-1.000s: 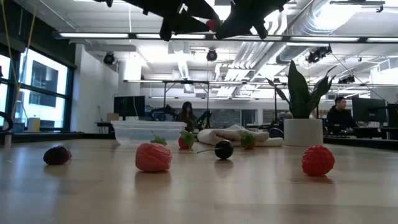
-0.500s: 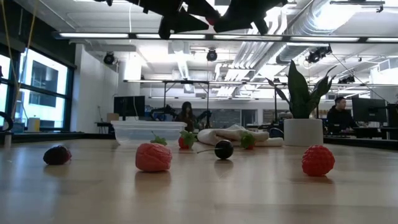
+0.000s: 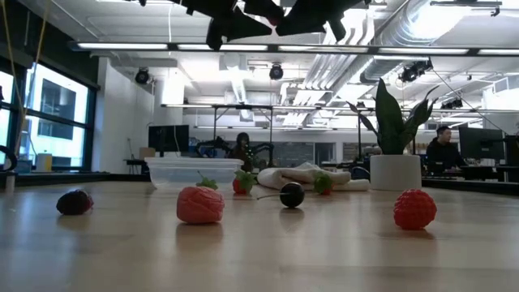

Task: Pick and placing Produce into tupperware
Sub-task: Put the red strawberry into the transparent bin

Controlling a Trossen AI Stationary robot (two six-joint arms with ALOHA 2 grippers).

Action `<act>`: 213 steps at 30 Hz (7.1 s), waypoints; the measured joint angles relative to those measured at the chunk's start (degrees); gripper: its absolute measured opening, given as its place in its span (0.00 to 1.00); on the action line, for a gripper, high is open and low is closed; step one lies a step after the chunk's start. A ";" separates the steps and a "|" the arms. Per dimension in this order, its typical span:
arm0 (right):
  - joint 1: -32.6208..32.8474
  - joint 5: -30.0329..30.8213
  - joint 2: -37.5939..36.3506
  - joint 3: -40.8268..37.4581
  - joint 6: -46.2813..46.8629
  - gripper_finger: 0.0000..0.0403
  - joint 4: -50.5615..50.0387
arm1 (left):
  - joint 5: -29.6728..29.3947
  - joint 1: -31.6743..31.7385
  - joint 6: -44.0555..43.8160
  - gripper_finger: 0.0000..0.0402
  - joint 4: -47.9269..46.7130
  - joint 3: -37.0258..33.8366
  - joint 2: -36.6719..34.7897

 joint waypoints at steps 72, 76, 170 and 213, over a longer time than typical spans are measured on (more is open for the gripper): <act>0.30 -3.09 -0.09 0.02 -1.53 0.47 -0.99 | -9.57 0.00 1.75 0.00 -7.44 -0.07 -2.39; 0.30 -3.07 -0.09 0.02 -1.55 0.47 -1.01 | -16.57 0.01 0.09 0.00 -17.74 -0.07 -5.00; 43.82 -29.23 -15.74 -22.64 104.34 0.44 -64.04 | -1.51 -0.02 -12.04 0.31 -36.57 -0.04 -10.54; -7.38 -34.47 13.81 -14.23 59.42 0.38 -1.44 | 1.75 -0.02 -10.06 0.31 -35.89 -0.02 -10.49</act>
